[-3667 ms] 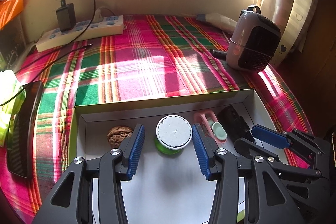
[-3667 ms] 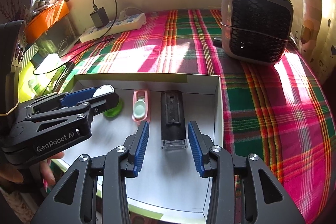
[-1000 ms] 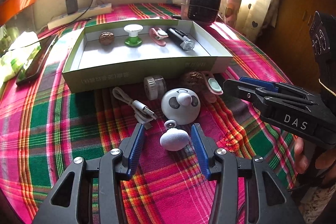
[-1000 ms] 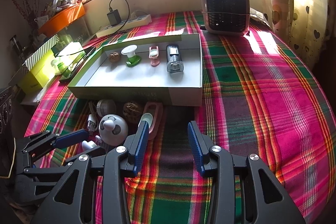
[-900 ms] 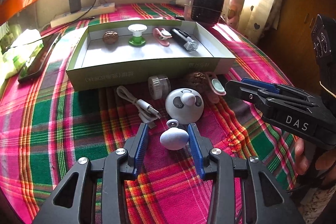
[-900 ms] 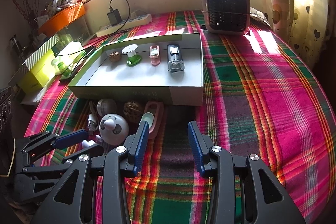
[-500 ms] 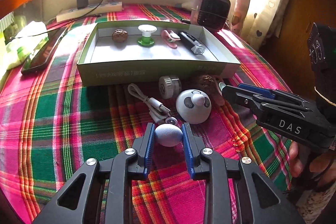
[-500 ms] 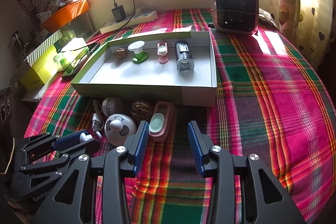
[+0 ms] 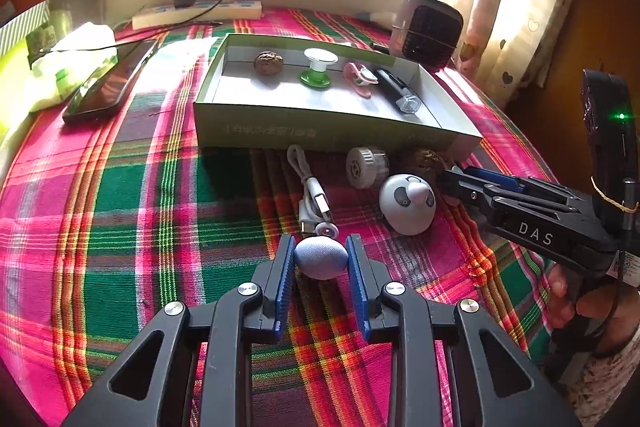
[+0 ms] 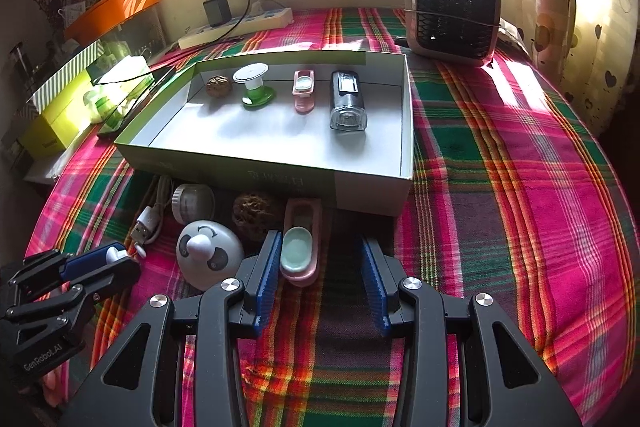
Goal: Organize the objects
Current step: 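Grasp the white egg-shaped object with the left gripper while the right grasps the pink holder, then carry the egg-shaped object with the left gripper while the right carries the pink holder into the tray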
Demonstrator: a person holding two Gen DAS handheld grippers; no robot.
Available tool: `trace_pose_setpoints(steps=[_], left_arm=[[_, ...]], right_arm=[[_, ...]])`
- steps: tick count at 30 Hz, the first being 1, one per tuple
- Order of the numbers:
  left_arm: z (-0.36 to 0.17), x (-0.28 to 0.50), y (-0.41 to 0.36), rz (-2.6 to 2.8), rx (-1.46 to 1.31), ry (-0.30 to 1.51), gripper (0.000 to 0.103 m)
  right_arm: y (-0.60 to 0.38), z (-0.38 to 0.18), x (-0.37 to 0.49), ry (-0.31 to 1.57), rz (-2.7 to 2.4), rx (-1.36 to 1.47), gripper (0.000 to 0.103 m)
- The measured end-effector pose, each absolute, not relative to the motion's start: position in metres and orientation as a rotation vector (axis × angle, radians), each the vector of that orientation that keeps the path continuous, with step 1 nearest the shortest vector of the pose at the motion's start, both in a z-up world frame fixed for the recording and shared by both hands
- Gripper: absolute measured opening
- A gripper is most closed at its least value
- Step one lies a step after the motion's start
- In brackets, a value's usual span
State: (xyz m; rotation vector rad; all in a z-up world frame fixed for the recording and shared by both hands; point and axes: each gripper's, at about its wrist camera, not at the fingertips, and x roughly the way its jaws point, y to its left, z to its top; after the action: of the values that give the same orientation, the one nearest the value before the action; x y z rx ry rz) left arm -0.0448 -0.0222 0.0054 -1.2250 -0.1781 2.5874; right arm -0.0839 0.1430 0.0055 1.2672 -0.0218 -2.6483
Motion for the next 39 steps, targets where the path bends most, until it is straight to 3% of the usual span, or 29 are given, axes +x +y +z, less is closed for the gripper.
trace_pose_setpoints(steps=[4,10,39], left_arm=[[0.005,-0.045,-0.023,2.589,-1.224,-0.175,0.024],[0.006,-0.044,-0.023,2.587,-1.223,-0.174,0.024],[0.006,-0.036,-0.019,2.577,-1.220,-0.116,0.024]], right_arm=[[0.139,0.005,-0.083,0.005,-2.645,1.257,0.039],[0.136,0.005,-0.082,0.025,-2.639,1.252,0.019],[0.143,0.004,-0.063,0.012,-2.616,1.259,0.019]])
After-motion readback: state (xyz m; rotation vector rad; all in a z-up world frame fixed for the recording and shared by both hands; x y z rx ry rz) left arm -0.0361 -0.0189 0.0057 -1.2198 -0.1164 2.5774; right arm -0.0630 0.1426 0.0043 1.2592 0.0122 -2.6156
